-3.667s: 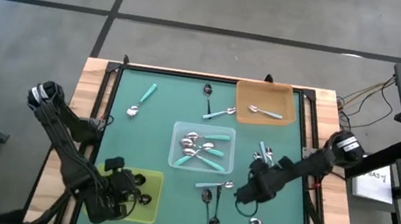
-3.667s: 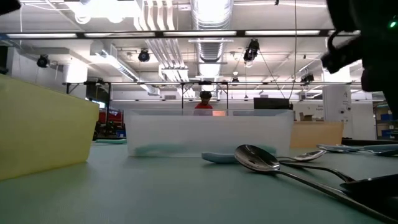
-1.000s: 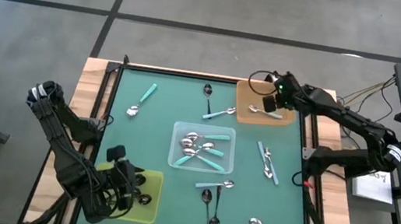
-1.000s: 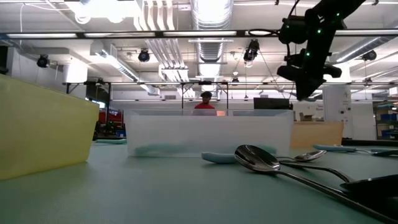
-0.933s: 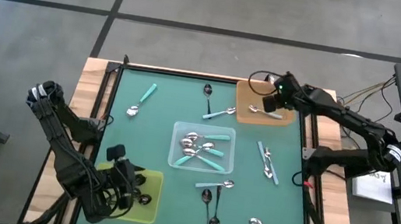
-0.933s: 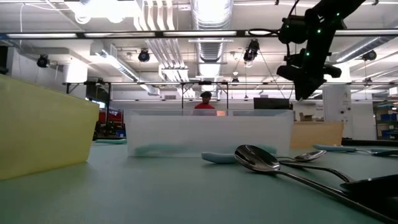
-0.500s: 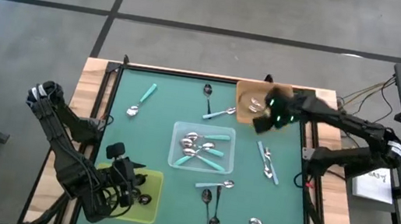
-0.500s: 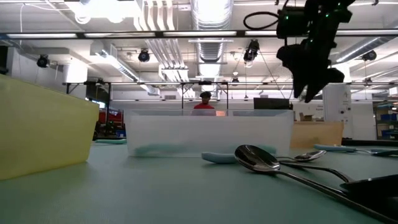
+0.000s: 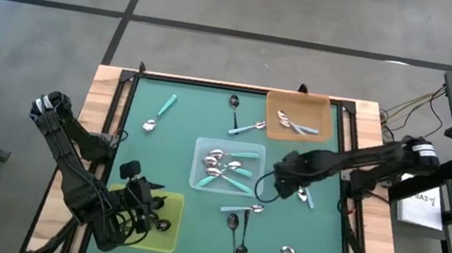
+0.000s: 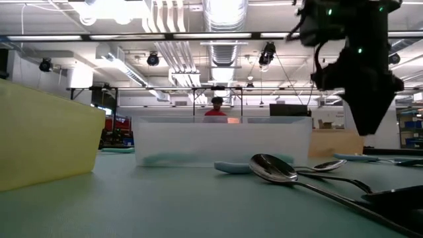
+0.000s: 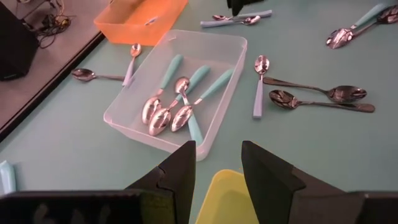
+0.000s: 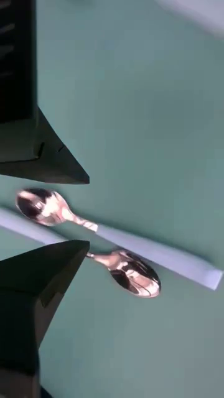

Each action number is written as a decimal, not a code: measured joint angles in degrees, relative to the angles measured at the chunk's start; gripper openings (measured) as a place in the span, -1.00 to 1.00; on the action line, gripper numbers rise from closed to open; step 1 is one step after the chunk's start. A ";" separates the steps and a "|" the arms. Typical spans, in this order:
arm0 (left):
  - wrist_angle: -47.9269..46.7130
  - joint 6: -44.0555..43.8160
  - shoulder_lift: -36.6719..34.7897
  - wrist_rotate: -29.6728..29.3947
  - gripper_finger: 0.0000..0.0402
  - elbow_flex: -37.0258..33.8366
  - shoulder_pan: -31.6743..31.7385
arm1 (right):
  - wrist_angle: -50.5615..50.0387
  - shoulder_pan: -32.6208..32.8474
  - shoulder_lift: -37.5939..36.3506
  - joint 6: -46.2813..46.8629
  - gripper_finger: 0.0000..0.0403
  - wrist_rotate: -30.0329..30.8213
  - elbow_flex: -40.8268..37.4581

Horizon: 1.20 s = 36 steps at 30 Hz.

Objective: Sort silverware by color (type)
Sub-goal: Put the purple spoon into the orange bin

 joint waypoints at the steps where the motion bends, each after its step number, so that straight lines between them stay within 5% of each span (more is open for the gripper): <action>1: 0.15 -0.19 0.00 0.00 -0.43 0.00 0.00 | 0.00 -0.28 1.24 -0.63 -0.27 0.00 -0.15; 20: 1.39 -1.72 0.00 3.64 -0.43 0.00 -0.11 | 4.42 -11.79 11.41 -15.55 -0.30 -5.05 -1.06; 30: 1.42 -1.61 0.00 4.66 -0.43 0.00 -0.17 | 6.41 -11.70 12.39 -17.62 -0.86 -6.99 -1.20; 36: 1.42 -1.61 0.02 4.96 -0.43 0.00 -0.30 | 6.26 -11.67 9.11 -17.54 -0.88 -8.43 -1.34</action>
